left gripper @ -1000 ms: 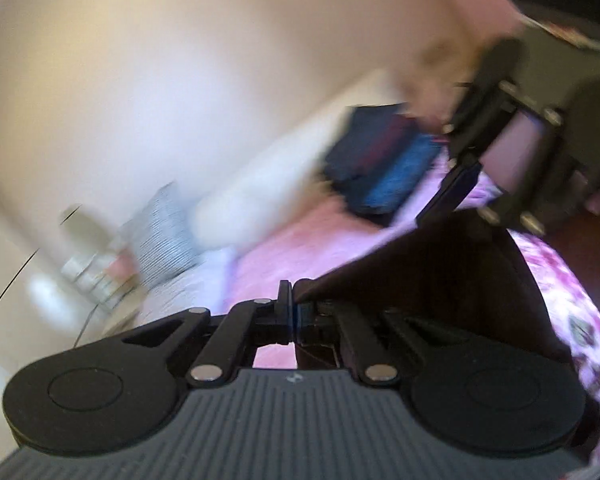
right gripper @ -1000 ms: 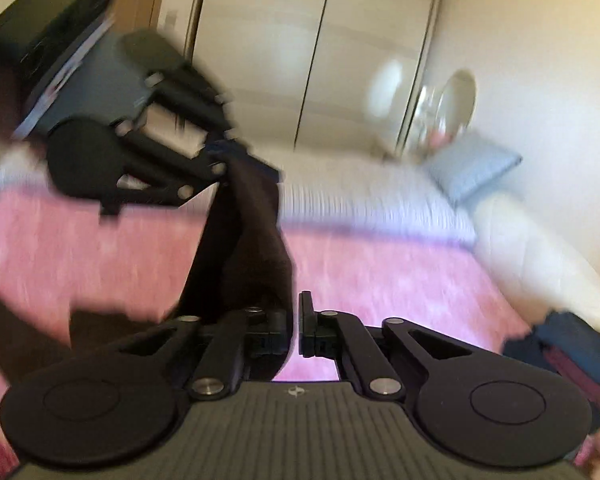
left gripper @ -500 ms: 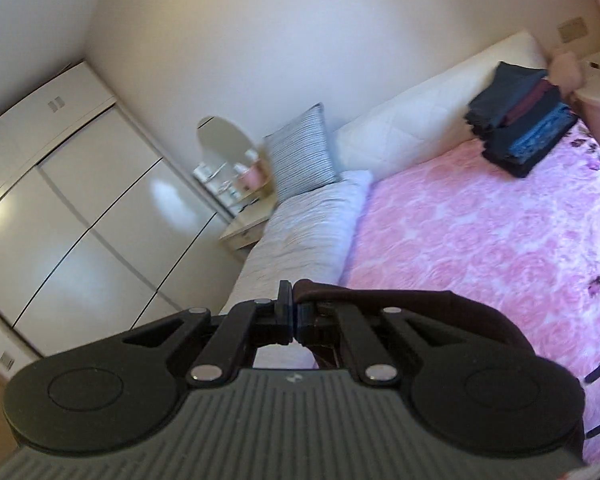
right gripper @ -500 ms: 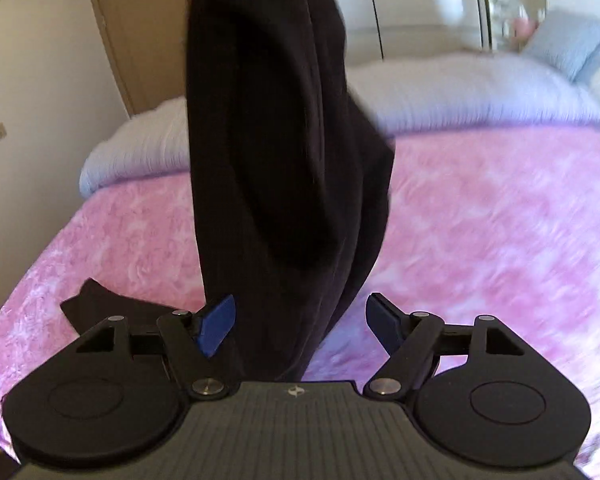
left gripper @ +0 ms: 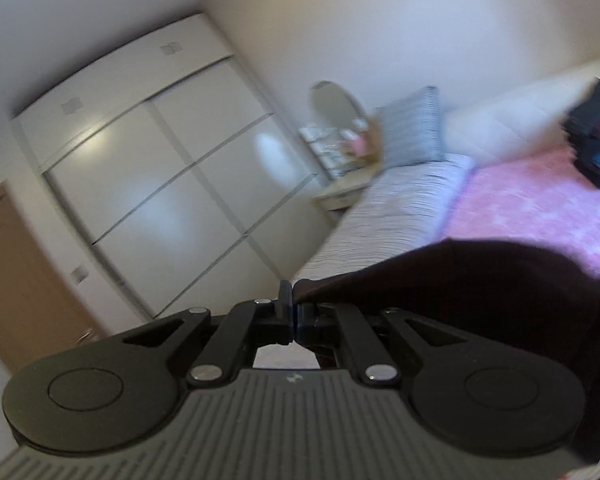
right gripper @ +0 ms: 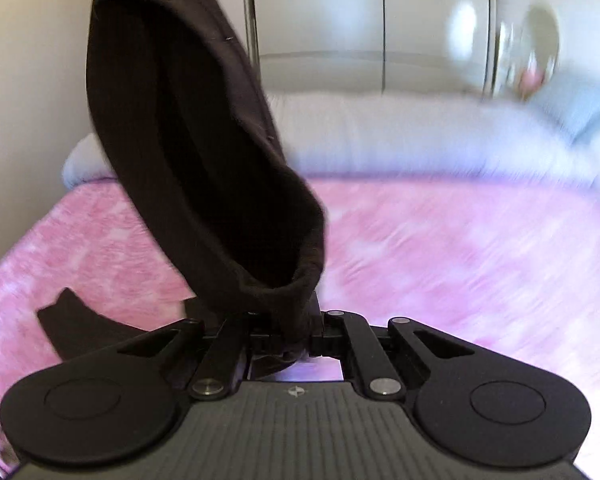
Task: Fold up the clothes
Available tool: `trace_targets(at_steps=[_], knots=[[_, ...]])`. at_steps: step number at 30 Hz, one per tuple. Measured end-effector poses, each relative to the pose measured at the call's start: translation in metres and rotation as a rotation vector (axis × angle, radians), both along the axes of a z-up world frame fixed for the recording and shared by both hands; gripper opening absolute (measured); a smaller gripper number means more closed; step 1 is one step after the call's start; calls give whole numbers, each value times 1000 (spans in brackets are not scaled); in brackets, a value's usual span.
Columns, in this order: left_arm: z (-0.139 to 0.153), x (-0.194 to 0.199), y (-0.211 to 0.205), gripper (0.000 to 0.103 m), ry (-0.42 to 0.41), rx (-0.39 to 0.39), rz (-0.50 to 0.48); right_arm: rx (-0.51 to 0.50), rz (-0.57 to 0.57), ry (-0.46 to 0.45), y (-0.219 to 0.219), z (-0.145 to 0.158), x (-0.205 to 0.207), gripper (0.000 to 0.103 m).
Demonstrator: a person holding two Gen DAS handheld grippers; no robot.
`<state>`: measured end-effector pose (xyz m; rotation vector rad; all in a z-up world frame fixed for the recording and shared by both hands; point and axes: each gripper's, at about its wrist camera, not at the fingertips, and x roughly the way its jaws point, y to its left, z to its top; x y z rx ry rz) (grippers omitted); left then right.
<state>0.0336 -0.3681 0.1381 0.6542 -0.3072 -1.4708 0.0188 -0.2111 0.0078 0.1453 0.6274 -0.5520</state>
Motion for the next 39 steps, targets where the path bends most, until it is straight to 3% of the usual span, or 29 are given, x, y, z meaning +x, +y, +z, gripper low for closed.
trace_targets(at_steps=[5, 10, 15, 20, 26, 30, 33, 36, 39], knots=[[41, 3, 44, 2, 63, -127, 57, -237, -61, -37, -28, 111, -49, 4], [82, -24, 101, 2, 115, -249, 121, -414, -26, -91, -33, 192, -83, 4], [105, -76, 166, 2, 123, -307, 231, -532, 81, -154, -29, 232, -132, 4], [121, -152, 217, 2, 101, -336, 367, -622, 235, -196, -35, 261, -187, 3], [137, -203, 218, 2, 72, -313, 462, -680, 332, -248, -63, 303, -218, 3], [116, -194, 182, 2, 98, -217, 493, -678, 371, -223, -105, 305, -187, 3], [74, -166, 135, 2, 146, -104, 503, -631, 395, -153, -136, 276, -128, 3], [3, -123, 71, 2, 227, 42, 512, -543, 417, -27, -178, 223, -51, 3], [-88, -68, 0, 2, 326, 191, 535, -430, 433, 112, -224, 148, 34, 3]])
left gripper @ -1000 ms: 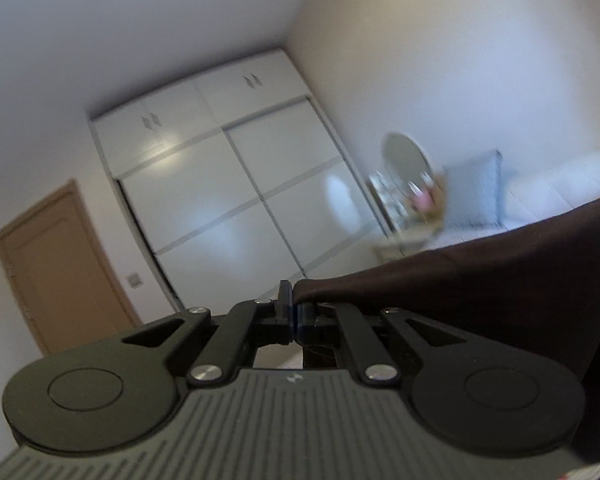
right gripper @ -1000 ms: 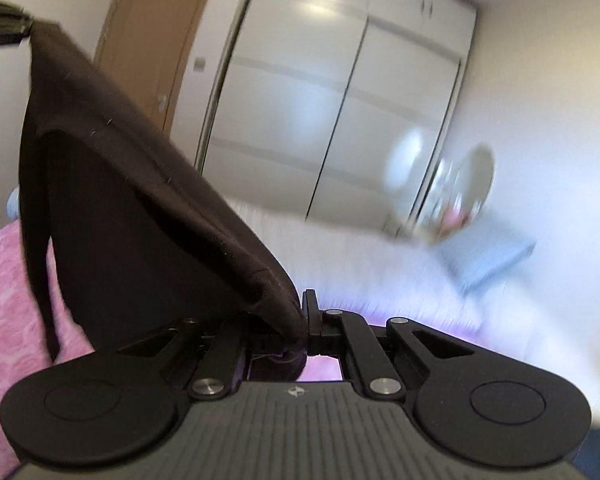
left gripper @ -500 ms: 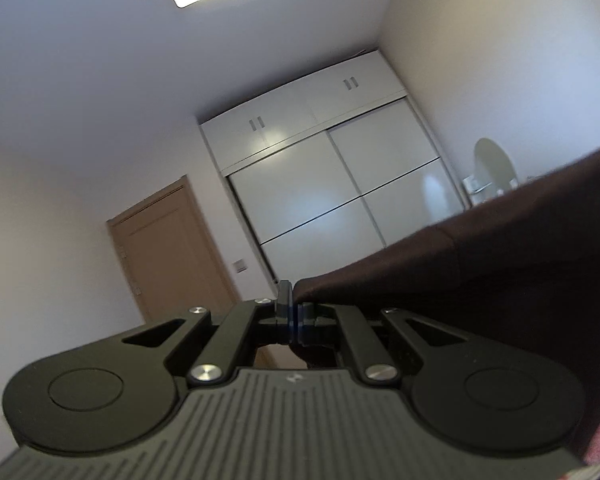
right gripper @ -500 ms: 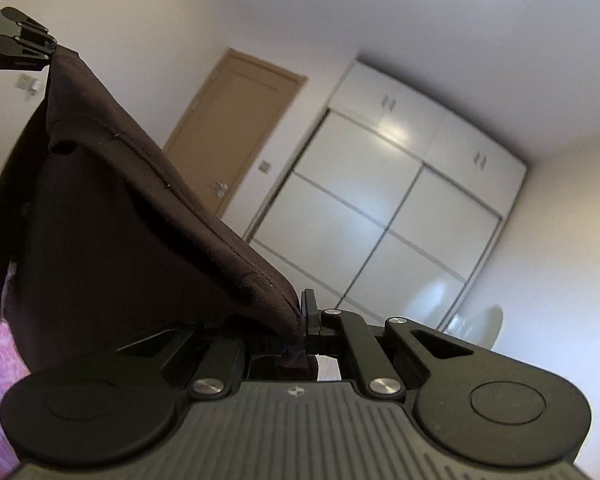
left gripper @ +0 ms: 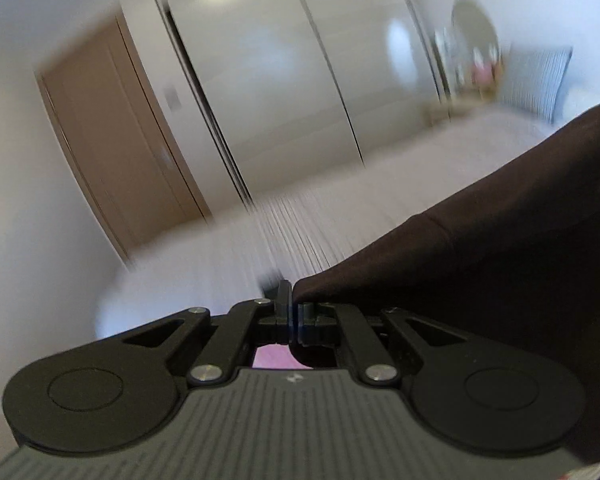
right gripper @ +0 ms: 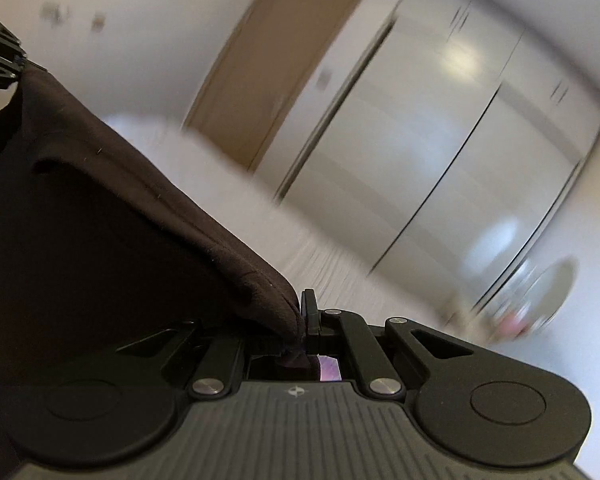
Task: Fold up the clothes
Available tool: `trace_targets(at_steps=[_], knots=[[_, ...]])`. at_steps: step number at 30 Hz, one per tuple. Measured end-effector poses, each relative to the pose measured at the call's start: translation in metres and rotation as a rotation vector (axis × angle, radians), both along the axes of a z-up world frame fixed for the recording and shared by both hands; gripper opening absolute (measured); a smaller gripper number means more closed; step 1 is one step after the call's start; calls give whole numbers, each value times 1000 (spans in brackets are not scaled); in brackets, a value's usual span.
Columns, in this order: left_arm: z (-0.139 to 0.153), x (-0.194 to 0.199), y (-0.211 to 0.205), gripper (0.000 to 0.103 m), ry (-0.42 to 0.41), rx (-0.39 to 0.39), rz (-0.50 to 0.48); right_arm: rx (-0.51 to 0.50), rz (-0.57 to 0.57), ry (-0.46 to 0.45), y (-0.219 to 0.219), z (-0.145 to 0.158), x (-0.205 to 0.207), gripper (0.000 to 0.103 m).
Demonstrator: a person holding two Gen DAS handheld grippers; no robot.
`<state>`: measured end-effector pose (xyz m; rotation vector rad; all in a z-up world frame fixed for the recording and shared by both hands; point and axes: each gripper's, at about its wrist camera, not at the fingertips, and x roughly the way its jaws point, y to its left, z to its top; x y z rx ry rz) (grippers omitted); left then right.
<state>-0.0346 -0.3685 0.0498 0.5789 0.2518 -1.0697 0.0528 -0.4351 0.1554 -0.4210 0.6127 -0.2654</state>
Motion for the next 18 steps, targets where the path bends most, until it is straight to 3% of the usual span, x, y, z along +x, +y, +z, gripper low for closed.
trace_targets(at_steps=[5, 8, 9, 11, 14, 18], knots=[[-156, 81, -108, 2, 236, 213, 34, 143, -76, 251, -62, -154, 140, 3], [-223, 94, -146, 2, 294, 309, 26, 176, -111, 374, -75, -234, 191, 3], [-238, 96, -156, 2, 303, 333, 24, 176, -113, 403, -60, -259, 190, 3], [-242, 101, -180, 2, 316, 335, 39, 165, -108, 442, -54, -288, 202, 3], [-244, 109, -203, 2, 351, 336, 74, 172, -109, 449, -55, -295, 216, 3], [-285, 133, -244, 4, 412, 415, 140, 167, -80, 489, -61, -322, 253, 5]])
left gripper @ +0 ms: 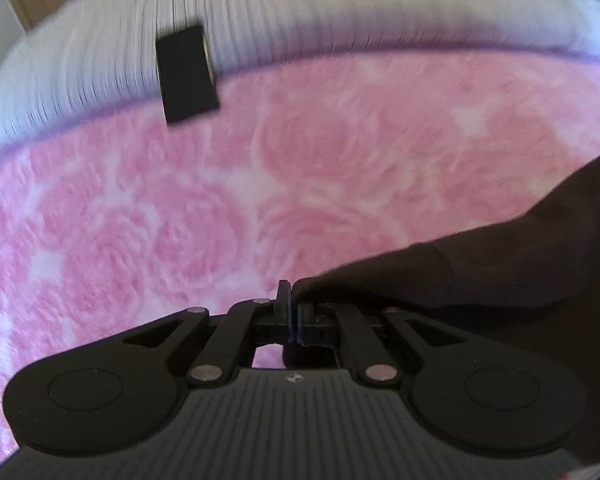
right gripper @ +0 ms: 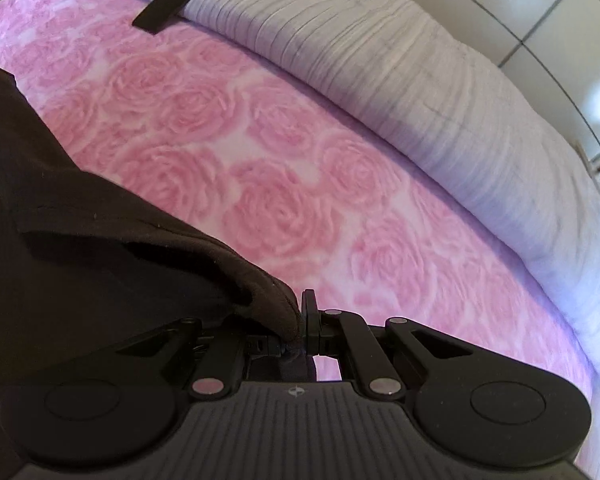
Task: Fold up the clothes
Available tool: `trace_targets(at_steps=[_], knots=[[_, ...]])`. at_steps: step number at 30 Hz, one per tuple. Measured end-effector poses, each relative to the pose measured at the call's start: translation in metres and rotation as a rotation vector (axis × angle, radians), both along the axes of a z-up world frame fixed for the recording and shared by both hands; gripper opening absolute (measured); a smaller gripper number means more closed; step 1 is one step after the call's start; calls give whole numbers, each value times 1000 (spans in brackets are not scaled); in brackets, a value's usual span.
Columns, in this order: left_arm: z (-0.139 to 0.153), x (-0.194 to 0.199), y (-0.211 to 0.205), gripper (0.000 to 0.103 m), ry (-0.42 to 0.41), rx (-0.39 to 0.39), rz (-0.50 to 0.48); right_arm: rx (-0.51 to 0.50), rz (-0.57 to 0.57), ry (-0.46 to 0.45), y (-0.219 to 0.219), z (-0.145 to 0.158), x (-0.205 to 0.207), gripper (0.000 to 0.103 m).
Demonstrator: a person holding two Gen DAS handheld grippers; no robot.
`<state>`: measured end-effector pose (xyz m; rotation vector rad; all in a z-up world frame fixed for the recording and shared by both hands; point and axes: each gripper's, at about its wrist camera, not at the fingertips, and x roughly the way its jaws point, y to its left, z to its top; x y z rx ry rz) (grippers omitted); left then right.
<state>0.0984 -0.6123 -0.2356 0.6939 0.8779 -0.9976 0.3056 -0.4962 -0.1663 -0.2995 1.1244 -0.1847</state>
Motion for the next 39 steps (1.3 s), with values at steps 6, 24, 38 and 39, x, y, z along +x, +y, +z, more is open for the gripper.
trace_targets(at_steps=[6, 24, 38, 39], knots=[[-28, 32, 10, 31, 124, -19, 150, 209, -227, 4, -27, -37, 13, 51], [-48, -138, -50, 5, -355, 134, -686, 478, -413, 38, -8, -69, -229, 62], [68, -56, -70, 14, -325, -91, -170, 480, -338, 62, 34, -57, -280, 62], [64, -70, -61, 17, -308, -82, -205, 479, -341, 72, 39, -62, -283, 61]])
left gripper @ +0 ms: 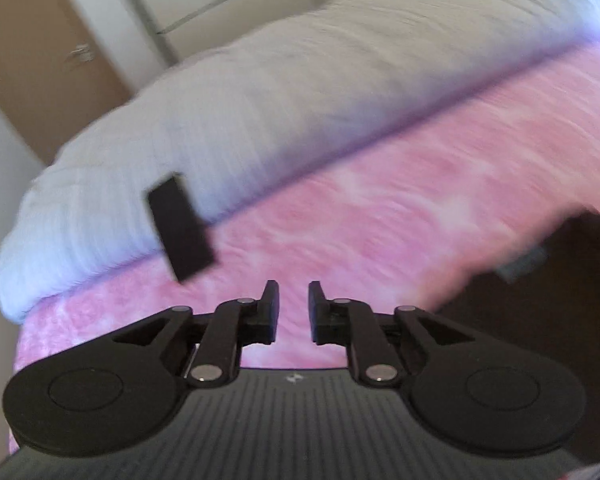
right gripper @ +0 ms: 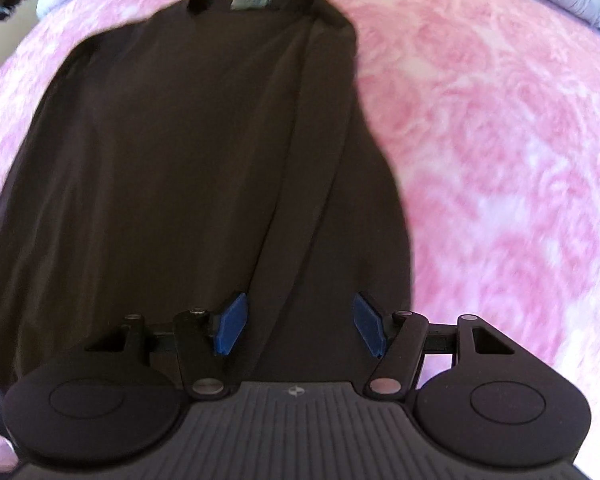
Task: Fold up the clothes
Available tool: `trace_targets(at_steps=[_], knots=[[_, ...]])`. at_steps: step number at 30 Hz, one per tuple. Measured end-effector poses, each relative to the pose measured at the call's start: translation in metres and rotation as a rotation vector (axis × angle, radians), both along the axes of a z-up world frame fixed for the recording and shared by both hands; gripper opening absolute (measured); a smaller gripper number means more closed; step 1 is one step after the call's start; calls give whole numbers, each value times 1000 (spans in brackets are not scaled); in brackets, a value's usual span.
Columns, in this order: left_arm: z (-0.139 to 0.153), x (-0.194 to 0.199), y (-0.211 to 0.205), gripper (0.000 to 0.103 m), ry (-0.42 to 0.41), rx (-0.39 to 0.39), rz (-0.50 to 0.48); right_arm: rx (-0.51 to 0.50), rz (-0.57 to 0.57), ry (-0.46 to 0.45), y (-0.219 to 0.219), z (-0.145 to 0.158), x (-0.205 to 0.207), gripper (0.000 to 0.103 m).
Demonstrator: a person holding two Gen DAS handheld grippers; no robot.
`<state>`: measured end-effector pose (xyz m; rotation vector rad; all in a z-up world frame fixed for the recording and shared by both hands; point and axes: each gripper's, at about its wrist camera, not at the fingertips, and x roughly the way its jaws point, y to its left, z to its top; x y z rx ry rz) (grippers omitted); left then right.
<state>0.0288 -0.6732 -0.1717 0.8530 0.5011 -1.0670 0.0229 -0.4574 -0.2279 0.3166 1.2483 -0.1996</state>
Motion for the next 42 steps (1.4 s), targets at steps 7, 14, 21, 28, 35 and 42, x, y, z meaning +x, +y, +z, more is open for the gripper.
trace_targets(at_steps=[7, 14, 21, 28, 35, 42], knots=[[-35, -87, 53, 17, 153, 84, -120, -44, -46, 46, -45, 19, -20, 0], [-51, -152, 81, 18, 286, 114, -129, -349, -289, 9, -216, 85, -52, 9], [-53, -173, 85, 24, 326, 132, -99, -366, -377, -62, -271, 92, -40, 43], [-53, -227, 81, 25, 374, 144, -151, -169, -341, -75, -186, 52, -102, 51], [-64, -287, 76, 28, 425, 198, -213, -11, -186, -61, -84, 9, -133, 71], [-62, -310, 81, 28, 410, 232, -224, -150, -171, -6, -112, 35, -156, 6]])
